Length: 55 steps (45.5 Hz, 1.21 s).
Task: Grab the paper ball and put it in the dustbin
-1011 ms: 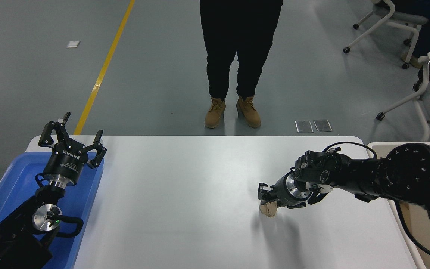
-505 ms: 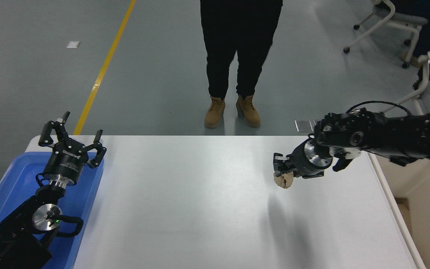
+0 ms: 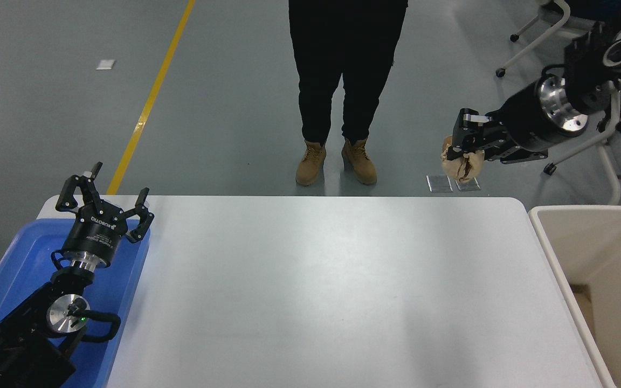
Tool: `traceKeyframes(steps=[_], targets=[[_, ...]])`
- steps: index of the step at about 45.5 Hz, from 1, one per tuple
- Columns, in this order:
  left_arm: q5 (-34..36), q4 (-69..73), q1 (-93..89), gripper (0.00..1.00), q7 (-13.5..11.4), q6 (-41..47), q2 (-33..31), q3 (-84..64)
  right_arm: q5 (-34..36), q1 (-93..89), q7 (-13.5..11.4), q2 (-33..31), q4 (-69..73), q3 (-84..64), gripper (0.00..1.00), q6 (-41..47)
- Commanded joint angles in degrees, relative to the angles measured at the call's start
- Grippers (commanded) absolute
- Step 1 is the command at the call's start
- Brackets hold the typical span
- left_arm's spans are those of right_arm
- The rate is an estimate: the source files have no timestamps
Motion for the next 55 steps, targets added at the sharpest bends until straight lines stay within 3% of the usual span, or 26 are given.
traceKeyframes(steps=[1,26,42,55], targets=[[-0.01,0.02,0.00,0.98,-0.04,-0.06,0.08,0.05,-0.06,4.13,0.03,-2.05,1.31,-1.19,0.00,1.59],[-0.01,0.02,0.00,0.98,-0.04,0.03,-0.01,-0.04,-0.32,2.46,-0.06,-2.05,0.17,-1.27,0.00,0.18],[-0.01,0.02,0.00,0.98,-0.04,0.03,0.00,-0.04,-0.32,-24.16,-0.50,-2.22,-35.41,-0.13,0.00,-8.35],[-0.01,-0.07,0.00,0.98,-0.04,0.03,0.08,-0.04,0.03,-41.74,-0.59,-4.59,-52.55,5.84,0.00,-15.11]])
